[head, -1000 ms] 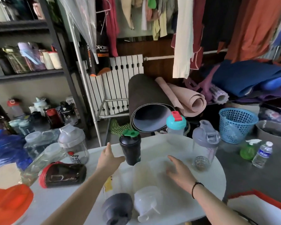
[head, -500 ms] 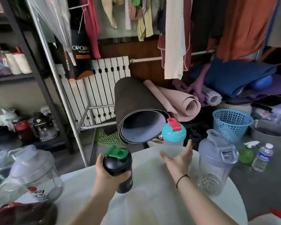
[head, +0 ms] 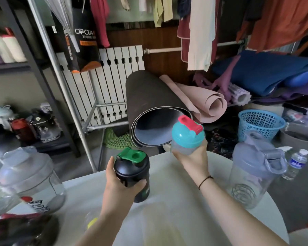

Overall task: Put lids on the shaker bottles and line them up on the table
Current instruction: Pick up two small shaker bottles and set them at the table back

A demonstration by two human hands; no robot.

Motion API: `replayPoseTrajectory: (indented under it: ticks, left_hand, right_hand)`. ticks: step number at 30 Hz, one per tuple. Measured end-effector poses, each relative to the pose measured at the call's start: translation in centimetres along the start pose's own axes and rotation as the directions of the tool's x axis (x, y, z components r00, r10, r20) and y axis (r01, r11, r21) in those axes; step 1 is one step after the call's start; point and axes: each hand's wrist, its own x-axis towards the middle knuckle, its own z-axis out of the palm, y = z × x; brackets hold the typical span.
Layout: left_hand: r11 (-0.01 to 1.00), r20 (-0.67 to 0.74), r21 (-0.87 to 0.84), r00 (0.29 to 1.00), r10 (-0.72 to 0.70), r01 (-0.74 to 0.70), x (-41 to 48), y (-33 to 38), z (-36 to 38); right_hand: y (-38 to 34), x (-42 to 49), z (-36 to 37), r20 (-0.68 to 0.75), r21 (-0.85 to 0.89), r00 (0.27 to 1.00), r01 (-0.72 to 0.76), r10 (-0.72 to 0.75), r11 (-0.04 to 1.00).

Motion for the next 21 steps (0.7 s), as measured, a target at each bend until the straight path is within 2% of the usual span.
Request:
replayPoseTrajectory:
  ticks: [2,5,9,11,13,15,18,21]
  left_hand:
    - [1.0,0.003,0.002,1.0,-0.016,0.016,0.0,0.0,0.0]
    - [0.999,-0.005,0.001,0.999,-0.049,0.049,-0.1,-0.1,-0.2]
    - [0.998,-0.015,0.0,0.998,-0.067,0.067,-0.3,0.1,-0.1]
    - [0.998,-0.018,0.003,0.998,-0.058,0.058,-0.3,0.2,0.0]
    - [0.998,-0.023,0.008,0.998,-0.065,0.065,-0.4,0.3,0.0]
    - [0.997,-0.034,0.004,0.997,-0.074,0.074,-0.5,0.4,0.0]
    - [0.997,-0.033,-0.011,0.996,-0.077,0.077,-0.9,0.8,0.2]
    - [0.996,-0.037,0.004,0.995,-0.091,0.092,-1.1,0.8,0.1]
  right_hand:
    - [-0.3,-0.5,-0.7,0.16,-0.004,0.987,-0.014,0.014,1.0]
    - [0.1,-1.1,-1.6,0.314,-0.047,0.946,-0.066,0.077,0.997]
    - [-0.1,-0.9,-2.7,0.426,-0.04,0.894,-0.133,0.137,0.99]
    - [-0.3,-1.3,-2.7,0.438,-0.021,0.886,-0.159,0.152,0.987]
    - [-0.3,-2.5,-2.0,0.282,-0.067,0.953,-0.092,0.107,0.994]
    - [-0.1,-4.2,-0.5,0.116,-0.192,0.993,0.003,0.02,0.981]
    - [-0.5,-5.7,1.6,-0.045,-0.29,0.999,-0.007,-0.006,0.957]
    - [-0.9,-4.9,1.9,-0.144,-0.241,0.989,-0.055,0.02,0.969]
